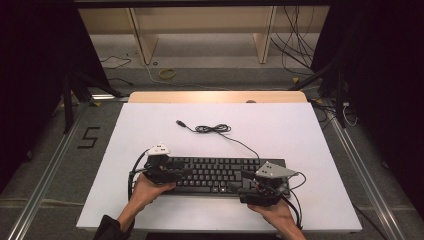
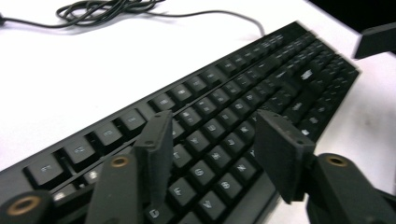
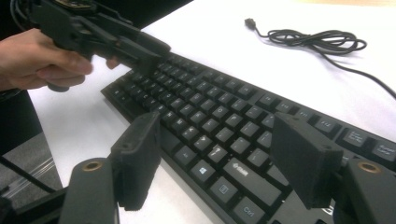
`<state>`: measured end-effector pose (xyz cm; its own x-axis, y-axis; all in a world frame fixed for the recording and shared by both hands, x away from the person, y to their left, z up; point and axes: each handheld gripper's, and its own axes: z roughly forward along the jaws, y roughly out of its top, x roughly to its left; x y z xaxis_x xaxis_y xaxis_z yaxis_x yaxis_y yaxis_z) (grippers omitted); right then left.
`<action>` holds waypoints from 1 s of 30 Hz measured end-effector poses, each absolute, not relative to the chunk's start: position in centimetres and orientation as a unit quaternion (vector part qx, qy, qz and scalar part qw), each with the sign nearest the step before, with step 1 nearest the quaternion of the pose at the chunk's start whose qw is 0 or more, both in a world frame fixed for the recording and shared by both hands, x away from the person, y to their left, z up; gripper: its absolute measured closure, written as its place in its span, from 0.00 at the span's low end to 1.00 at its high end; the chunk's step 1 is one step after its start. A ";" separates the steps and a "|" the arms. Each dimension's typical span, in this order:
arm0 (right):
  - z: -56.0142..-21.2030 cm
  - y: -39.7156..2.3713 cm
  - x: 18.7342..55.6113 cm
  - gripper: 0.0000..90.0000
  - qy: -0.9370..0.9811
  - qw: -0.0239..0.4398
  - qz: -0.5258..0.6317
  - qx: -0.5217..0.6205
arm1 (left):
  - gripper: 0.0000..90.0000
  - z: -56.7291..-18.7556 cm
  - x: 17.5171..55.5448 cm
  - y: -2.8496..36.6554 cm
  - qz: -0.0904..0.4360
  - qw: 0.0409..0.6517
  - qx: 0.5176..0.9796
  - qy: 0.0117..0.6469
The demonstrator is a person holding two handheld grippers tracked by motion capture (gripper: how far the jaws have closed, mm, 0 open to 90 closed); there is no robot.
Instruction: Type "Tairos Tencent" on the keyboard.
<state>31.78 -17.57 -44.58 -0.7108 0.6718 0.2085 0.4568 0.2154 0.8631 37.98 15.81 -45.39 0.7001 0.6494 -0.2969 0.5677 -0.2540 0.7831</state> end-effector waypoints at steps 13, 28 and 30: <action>-44.5 -18.7 31.4 0.38 0.769 0.118 0.511 0.366 | 0.36 -44.7 36.1 16.5 0.039 0.516 0.775 0.361; -44.7 -20.6 30.6 0.38 0.763 0.134 0.513 0.370 | 0.32 -44.8 33.7 17.6 0.048 0.543 0.762 0.349; -44.8 -20.8 30.5 0.38 0.764 0.136 0.511 0.370 | 0.32 -44.9 33.5 17.7 0.048 0.545 0.761 0.348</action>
